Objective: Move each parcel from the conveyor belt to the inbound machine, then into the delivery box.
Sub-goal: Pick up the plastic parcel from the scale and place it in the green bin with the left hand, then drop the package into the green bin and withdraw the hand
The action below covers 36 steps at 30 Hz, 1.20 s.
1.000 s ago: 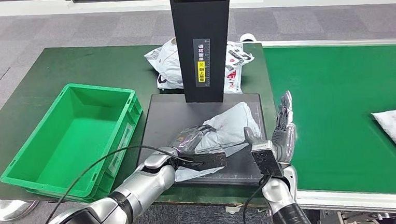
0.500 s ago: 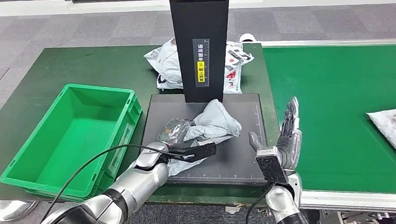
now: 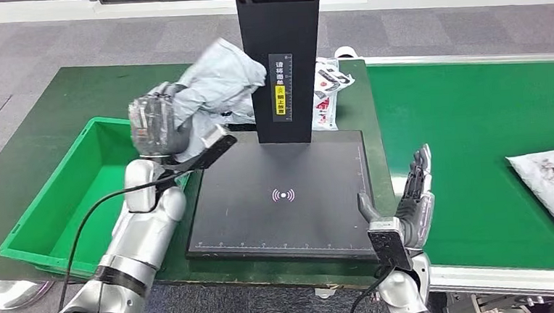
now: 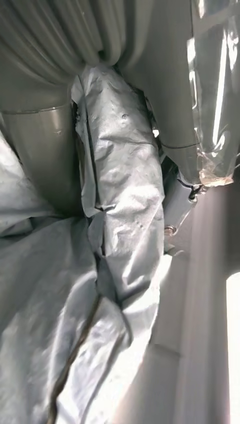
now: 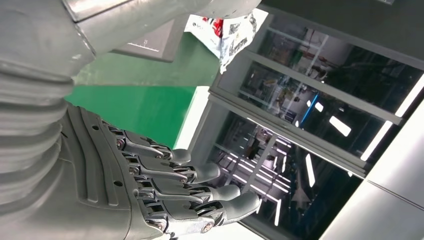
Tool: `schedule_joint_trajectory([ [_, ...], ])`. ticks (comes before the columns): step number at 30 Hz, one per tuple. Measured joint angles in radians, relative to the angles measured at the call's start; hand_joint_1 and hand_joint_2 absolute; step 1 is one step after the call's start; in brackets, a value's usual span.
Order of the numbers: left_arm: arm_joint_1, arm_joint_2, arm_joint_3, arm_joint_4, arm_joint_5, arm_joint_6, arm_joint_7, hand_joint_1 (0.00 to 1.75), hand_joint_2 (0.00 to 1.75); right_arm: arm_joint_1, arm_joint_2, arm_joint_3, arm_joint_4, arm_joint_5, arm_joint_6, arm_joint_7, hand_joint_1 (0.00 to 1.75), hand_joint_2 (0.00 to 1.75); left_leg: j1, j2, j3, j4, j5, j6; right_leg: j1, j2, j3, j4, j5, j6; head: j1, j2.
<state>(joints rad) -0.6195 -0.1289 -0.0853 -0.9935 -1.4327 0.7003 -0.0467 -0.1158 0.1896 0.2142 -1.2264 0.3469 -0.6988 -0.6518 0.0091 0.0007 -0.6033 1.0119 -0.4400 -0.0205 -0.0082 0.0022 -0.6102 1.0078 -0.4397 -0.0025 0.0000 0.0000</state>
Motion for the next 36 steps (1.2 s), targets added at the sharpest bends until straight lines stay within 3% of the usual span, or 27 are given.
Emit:
schedule_joint_trajectory([
  [2, 0.014, 0.033, 0.05, -0.051, -0.054, 0.0, 0.074, 1.75, 1.75, 0.003, 0.0, -0.005, 0.0, -0.001, 0.0, -0.008, 0.0, 1.75, 0.0, 0.0, 0.0, 0.0, 0.0, 0.0, 0.0, 0.0, 0.0, 0.0, 0.0, 0.0, 0.0, 0.0],
  [5, 0.017, 0.119, 0.066, -0.045, -0.119, -0.023, 0.317, 1.75, 1.75, 0.005, 0.0, -0.013, 0.0, 0.007, 0.0, -0.015, 0.0, 1.75, 0.0, 0.001, 0.001, -0.001, 0.0, -0.001, 0.001, 0.001, 0.0, 0.0, -0.001, -0.001, 0.0, 0.0],
  [8, 0.004, 0.217, 0.005, 0.049, -0.131, -0.181, 0.523, 1.75, 1.75, 0.005, 0.0, -0.019, 0.0, 0.017, 0.0, -0.009, 0.0, 1.75, 0.001, 0.002, 0.001, -0.001, 0.001, -0.002, 0.001, 0.001, -0.001, 0.0, 0.0, -0.001, 0.0, 0.0],
  [10, -0.009, 0.268, -0.044, 0.132, -0.133, -0.303, 0.563, 1.75, 1.75, 0.0, 0.0, -0.021, 0.001, 0.021, 0.0, 0.001, 0.0, 1.75, 0.001, 0.002, 0.001, -0.001, 0.001, -0.002, 0.001, 0.001, -0.001, 0.0, 0.0, -0.002, 0.0, 0.0],
  [17, -0.07, 0.338, -0.118, 0.37, -0.134, -0.525, 0.51, 1.75, 1.75, -0.008, -0.002, -0.025, 0.002, 0.029, 0.0, 0.023, 0.0, 1.75, 0.0, 0.002, 0.001, -0.001, 0.001, -0.002, 0.0, 0.002, -0.001, 0.0, 0.001, -0.002, 0.0, 0.0],
  [18, -0.079, 0.343, -0.121, 0.392, -0.133, -0.537, 0.506, 1.58, 1.75, -0.006, -0.003, -0.026, 0.002, 0.03, 0.0, 0.023, 0.0, 1.75, 0.0, 0.002, 0.001, -0.001, 0.001, -0.002, 0.0, 0.002, -0.001, 0.0, 0.001, -0.002, 0.0, 0.0],
  [21, -0.099, 0.353, -0.123, 0.437, -0.133, -0.553, 0.502, 0.28, 1.75, -0.005, -0.004, -0.027, 0.002, 0.032, 0.0, 0.024, 0.0, 1.75, 0.0, 0.002, 0.001, -0.001, 0.0, -0.002, 0.0, 0.002, -0.001, 0.0, 0.0, -0.002, 0.0, 0.0],
  [22, -0.101, 0.355, -0.123, 0.448, -0.134, -0.556, 0.5, 0.01, 1.75, -0.004, -0.004, -0.028, 0.002, 0.033, 0.0, 0.026, 0.0, 1.75, 0.0, 0.002, 0.001, -0.001, 0.0, -0.002, 0.0, 0.002, -0.001, 0.0, 0.0, -0.002, 0.0, 0.0],
  [25, -0.101, 0.358, -0.123, 0.47, -0.132, -0.531, 0.502, 0.0, 1.75, 0.009, -0.004, -0.031, -0.008, 0.043, 0.001, 0.051, 0.0, 1.75, 0.001, 0.002, 0.001, -0.001, 0.001, -0.003, 0.0, 0.002, -0.002, 0.0, 0.001, -0.003, 0.0, 0.0],
  [29, -0.104, 0.354, -0.092, 0.473, -0.106, -0.353, 0.47, 0.0, 1.75, 0.038, -0.007, -0.035, -0.036, 0.062, 0.012, 0.106, 0.0, 1.75, 0.001, 0.002, 0.001, -0.001, 0.001, -0.003, 0.001, 0.002, -0.002, 0.0, 0.001, -0.003, 0.0, 0.0],
  [33, -0.121, 0.329, 0.021, 0.455, 0.116, -0.187, 0.231, 0.0, 1.75, 0.064, -0.015, -0.037, -0.054, 0.078, 0.032, 0.14, 0.0, 1.75, 0.001, 0.002, 0.0, -0.001, 0.001, -0.003, 0.001, 0.001, -0.002, 0.0, 0.001, -0.003, 0.0, 0.0],
  [36, -0.137, 0.305, 0.124, 0.436, 0.33, -0.156, 0.041, 0.0, 0.44, 0.07, -0.02, -0.037, -0.056, 0.082, 0.041, 0.149, 0.0, 1.75, 0.001, 0.002, 0.0, -0.001, 0.001, -0.003, 0.001, 0.002, -0.002, 0.0, 0.001, -0.003, 0.0, 0.0],
])
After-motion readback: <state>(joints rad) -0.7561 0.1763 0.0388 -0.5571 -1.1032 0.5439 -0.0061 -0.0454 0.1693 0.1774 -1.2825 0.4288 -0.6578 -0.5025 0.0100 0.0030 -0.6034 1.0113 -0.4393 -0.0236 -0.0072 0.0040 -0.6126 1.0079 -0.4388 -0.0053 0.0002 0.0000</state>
